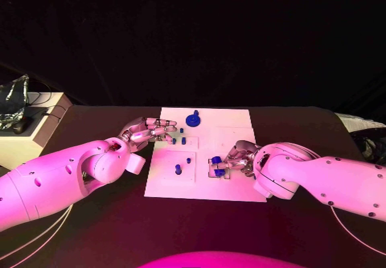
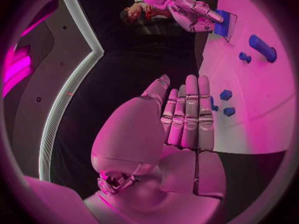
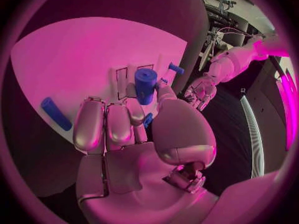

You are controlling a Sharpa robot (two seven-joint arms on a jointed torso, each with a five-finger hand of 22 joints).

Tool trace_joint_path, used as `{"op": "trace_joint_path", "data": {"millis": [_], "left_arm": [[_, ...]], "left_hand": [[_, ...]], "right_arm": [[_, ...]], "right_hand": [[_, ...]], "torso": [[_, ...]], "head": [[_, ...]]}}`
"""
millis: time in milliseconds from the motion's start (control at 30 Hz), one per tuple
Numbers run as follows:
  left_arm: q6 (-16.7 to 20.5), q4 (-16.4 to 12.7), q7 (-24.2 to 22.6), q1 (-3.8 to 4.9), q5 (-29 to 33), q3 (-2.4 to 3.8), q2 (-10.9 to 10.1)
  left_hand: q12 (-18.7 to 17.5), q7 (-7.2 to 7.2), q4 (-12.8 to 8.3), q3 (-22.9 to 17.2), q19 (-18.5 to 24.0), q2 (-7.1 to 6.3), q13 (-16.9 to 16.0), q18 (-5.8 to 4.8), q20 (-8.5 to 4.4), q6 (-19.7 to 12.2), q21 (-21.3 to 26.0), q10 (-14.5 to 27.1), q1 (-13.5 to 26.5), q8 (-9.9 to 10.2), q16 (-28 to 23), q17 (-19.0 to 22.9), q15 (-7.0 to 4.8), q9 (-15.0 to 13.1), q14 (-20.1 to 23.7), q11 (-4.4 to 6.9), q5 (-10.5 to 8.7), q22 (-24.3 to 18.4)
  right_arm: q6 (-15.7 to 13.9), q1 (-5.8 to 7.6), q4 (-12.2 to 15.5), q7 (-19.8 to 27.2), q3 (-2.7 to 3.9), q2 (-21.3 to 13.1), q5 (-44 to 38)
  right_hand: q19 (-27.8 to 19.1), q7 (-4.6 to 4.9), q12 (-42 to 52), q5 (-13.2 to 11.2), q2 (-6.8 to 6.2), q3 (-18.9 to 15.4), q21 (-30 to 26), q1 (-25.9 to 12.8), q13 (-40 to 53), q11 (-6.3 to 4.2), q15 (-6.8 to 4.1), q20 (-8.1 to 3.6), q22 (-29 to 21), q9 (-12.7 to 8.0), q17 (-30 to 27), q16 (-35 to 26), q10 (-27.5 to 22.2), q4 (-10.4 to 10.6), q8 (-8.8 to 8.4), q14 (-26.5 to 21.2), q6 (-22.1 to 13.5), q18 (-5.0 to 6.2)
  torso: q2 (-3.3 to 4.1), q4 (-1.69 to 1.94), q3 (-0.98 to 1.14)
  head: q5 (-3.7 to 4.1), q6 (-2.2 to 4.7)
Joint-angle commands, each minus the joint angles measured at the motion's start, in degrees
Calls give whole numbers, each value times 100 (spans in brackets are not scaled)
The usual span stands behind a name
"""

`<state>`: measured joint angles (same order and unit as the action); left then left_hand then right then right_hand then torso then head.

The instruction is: Assemble the parts on the task board

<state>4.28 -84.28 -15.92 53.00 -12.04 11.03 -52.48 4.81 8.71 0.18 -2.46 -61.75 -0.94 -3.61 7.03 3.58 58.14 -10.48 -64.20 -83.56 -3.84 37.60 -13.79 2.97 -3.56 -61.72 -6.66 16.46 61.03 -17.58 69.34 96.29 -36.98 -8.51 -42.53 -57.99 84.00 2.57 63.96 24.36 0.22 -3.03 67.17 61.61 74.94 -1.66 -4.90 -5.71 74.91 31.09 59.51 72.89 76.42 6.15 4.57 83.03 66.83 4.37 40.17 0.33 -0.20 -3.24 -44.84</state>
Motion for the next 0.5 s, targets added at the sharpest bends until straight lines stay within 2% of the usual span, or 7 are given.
{"op": "trace_joint_path", "data": {"millis": [33, 167, 200, 333, 400, 433, 500], "left_arm": [[-65, -20, -42, 0, 38, 4, -3], [-52, -25, -40, 1, 38, 4, -10], [-49, -27, -38, 1, 38, 4, -13], [-51, -29, -39, 1, 41, 4, -16], [-53, -28, -42, 1, 43, 4, -16], [-54, -27, -44, 1, 44, 4, -15], [-56, -25, -45, 1, 47, 4, -14]], "left_hand": [[-14, 10, 17, 7, -38, 14, 7, -20, -9, -15, 19, 41, -28, 12, 1, -5, 13, -4, 16, -17, 20, -1], [-18, 22, 25, 13, -39, 14, 7, -25, -13, -71, 20, 40, -34, 16, 0, -4, 13, -2, 12, -20, 21, 8], [-18, 27, 27, 14, -40, 14, 7, -25, -14, -78, 20, 40, -33, 17, 0, -4, 13, -2, 11, -20, 21, 9], [-22, 34, 28, 17, -41, 11, 7, -25, -14, -90, 21, 49, -33, 17, -1, -3, 15, -2, 12, -24, 20, 9], [-23, 34, 36, 24, -42, 8, 7, -27, -12, -101, 23, 54, -24, 16, -2, -2, 17, -2, 11, -26, 21, 9], [-25, 24, 38, 33, -42, -2, 6, -28, -11, -134, 28, 64, -21, 19, -4, -1, 18, -2, 8, -26, 20, 5], [-23, 20, 37, 35, -42, -3, 6, -28, -11, -150, 30, 64, -24, 17, -5, 0, 17, -3, 7, -25, 20, 3]], "right_arm": [[76, -29, -67, -61, -22, 16, -44], [34, -36, -104, -37, -26, 45, -16], [8, -40, -114, -22, -27, 53, -7], [-64, -48, -125, 10, -28, 66, 9], [-99, -52, -130, 21, -29, 70, 15], [-116, -55, -134, 27, -29, 71, 18], [-131, -58, -137, 35, -29, 72, 23]], "right_hand": [[270, 28, -51, -257, -88, 350, -26, -76, 226, 6, -12, -13, 910, -12, -14, -44, -14, -293, 7, -17, 12, -49], [266, 59, -113, -708, -270, 416, -40, -149, 185, 31, 8, 6, 908, -63, -20, -54, -47, -38, -30, -19, -26, -42], [265, 67, -135, -836, -444, 581, -47, -140, 164, 40, 15, 15, 908, -93, -24, -61, -60, 190, -35, -20, -35, -38], [262, 84, -171, -1166, -826, 793, -66, -89, 116, 63, 18, 29, 904, -160, -35, -78, -93, 806, -34, -22, -62, -29], [261, 96, -187, -841, -681, 391, -72, -138, 97, 54, 25, 26, 903, -176, -41, -86, -108, 764, -38, -23, -82, -28], [260, 65, -201, -652, -236, -331, -86, -151, 74, 101, 5, 39, 899, -185, -53, -105, -118, 486, -22, -24, -81, -29], [264, 93, -203, -782, -190, -691, -90, -208, 58, 65, 27, 34, 900, -192, -51, -105, -130, 480, -28, -20, -101, -24]], "torso": [[3, 5, -1], [6, 4, 0], [6, 3, 0], [10, 0, 1], [5, 0, 1], [6, 0, 0], [3, -3, -3]], "head": [[1, -10], [-2, -17], [-2, -18], [-6, -28], [-4, -32], [-2, -34], [1, -38]]}}
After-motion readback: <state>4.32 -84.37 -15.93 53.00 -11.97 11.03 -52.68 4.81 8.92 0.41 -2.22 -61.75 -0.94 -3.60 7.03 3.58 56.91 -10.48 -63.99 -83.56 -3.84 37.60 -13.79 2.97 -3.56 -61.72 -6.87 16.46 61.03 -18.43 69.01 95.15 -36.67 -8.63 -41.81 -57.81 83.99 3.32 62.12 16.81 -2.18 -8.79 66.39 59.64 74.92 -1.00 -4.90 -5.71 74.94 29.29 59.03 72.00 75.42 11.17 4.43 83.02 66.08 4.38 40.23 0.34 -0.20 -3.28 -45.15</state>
